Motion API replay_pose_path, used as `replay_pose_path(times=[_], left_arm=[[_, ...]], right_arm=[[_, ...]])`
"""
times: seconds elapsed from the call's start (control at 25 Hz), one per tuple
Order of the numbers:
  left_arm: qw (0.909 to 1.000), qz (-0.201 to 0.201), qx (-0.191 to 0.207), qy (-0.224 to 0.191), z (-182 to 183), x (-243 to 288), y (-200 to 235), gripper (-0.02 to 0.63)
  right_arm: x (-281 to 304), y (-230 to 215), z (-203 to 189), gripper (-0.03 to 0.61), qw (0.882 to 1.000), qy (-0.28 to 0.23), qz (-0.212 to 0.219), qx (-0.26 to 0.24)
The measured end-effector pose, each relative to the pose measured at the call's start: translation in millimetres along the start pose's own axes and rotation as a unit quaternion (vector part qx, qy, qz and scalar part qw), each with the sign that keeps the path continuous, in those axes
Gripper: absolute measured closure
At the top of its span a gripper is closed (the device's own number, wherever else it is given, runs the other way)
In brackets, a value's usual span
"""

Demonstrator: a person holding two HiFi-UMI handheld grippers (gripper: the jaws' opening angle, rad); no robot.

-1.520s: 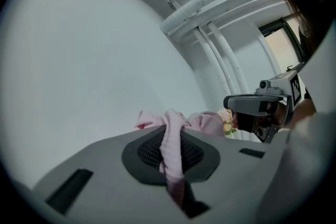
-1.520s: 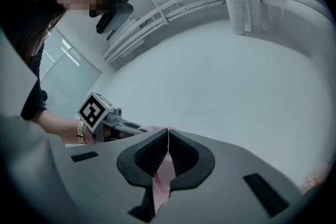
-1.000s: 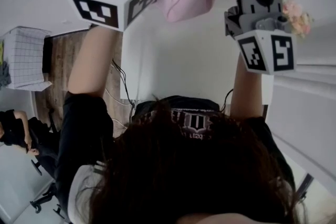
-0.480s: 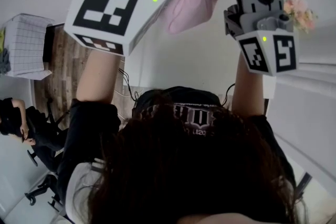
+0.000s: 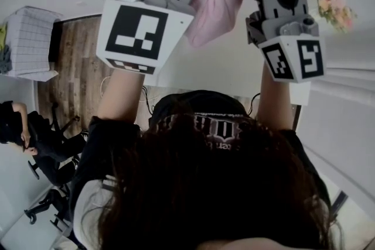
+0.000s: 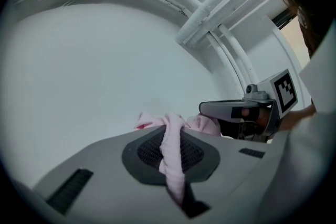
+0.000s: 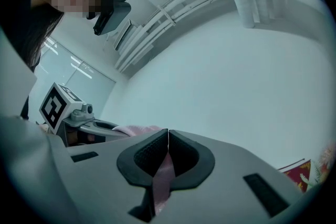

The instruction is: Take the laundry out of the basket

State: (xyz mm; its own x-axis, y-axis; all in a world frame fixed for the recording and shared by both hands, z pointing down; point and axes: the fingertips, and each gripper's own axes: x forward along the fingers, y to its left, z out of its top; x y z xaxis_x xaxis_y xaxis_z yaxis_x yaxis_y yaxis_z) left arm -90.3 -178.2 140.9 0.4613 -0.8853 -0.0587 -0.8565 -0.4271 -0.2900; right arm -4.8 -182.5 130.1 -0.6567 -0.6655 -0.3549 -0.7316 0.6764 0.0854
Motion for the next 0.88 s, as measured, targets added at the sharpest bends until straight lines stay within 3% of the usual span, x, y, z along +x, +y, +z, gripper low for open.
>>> replay_pose_path(times=[0.36,0.56,0.88], left_arm=[[0.9984,0.046,-0.027,0.018,-36,-20,-10,0.601],[0.9976,0.051,-0.044,0.012,-55,-32,-19,0.601],[0.9959,0.056,-0.061,0.036,-85,-43,-30,0.601]], right_arm=[[-10,11,-33,0.551,0.999,0.027,-0.004,0.022],[-14,22,-48,0.551,0.999,0.043,-0.002,0.022],[-24,30,-70,0.551,0.997,0.067,0.000,0.024]])
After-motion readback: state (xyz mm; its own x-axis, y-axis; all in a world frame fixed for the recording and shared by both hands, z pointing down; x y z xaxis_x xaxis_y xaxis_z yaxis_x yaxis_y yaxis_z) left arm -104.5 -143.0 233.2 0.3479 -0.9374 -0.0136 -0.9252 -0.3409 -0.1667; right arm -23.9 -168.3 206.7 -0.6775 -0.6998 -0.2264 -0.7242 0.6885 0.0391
